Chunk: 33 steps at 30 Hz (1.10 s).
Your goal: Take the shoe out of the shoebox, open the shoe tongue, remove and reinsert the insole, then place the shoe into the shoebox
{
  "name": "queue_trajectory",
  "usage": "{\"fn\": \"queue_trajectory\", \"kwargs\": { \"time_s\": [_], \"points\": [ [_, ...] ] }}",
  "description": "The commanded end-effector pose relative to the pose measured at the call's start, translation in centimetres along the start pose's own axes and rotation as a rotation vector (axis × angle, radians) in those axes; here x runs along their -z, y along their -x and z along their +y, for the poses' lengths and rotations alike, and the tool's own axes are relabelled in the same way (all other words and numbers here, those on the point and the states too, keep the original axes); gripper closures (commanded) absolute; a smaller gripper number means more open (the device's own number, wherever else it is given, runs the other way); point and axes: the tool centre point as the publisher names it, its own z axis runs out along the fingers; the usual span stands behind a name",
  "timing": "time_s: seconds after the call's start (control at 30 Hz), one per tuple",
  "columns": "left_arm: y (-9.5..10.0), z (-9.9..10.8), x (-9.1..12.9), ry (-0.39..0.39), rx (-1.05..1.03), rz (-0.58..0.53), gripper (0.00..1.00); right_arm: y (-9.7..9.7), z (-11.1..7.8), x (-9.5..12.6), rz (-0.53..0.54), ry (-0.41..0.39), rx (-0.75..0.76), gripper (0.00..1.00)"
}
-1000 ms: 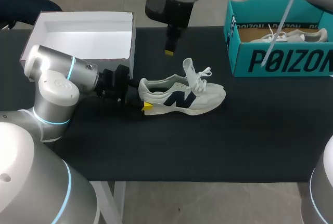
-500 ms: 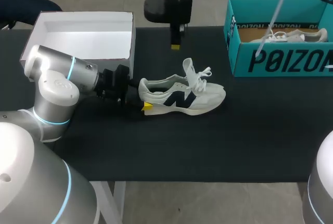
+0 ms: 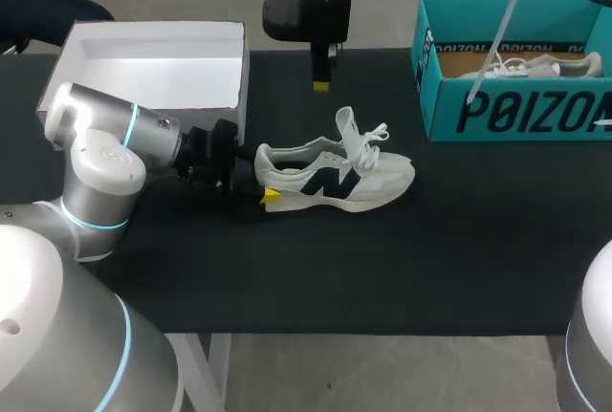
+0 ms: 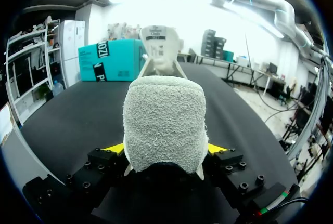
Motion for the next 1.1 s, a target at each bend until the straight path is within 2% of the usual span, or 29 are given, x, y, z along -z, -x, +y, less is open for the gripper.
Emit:
{"fn": "queue_trajectory", "kwargs": {
  "time_s": [0.03, 0.27, 0.4, 0.6, 0.93, 1.1],
  "points": [
    [0.0, 0.0, -0.1, 0.003, 0.000, 0.001, 1.00, 0.0, 0.0, 0.0, 0.001, -0.001, -0.001, 1.00],
    [0.0, 0.0, -0.1, 0.003, 0.000, 0.001, 1.00, -0.4, 0.0, -2.7, 0.052, -0.019, 0.021, 1.00],
    [0.0, 0.0, -0.1, 0.003, 0.000, 0.001, 1.00, -0.2, 0.0, -4.1, 0.045, -0.018, -0.003, 1.00],
    [0.0, 0.0, -0.1, 0.003, 0.000, 0.001, 1.00, 0.4, 1.1, -6.8, 0.063, -0.024, 0.004, 1.00],
    [0.0, 0.0, -0.1, 0.003, 0.000, 0.001, 1.00, 0.4, 2.8, -11.3, 0.105, 0.028, 0.042, 1.00],
    [0.0, 0.0, -0.1, 0.003, 0.000, 0.001, 1.00, -0.1, 3.0, -12.4, 0.108, 0.053, 0.051, 1.00]
  ]
}}
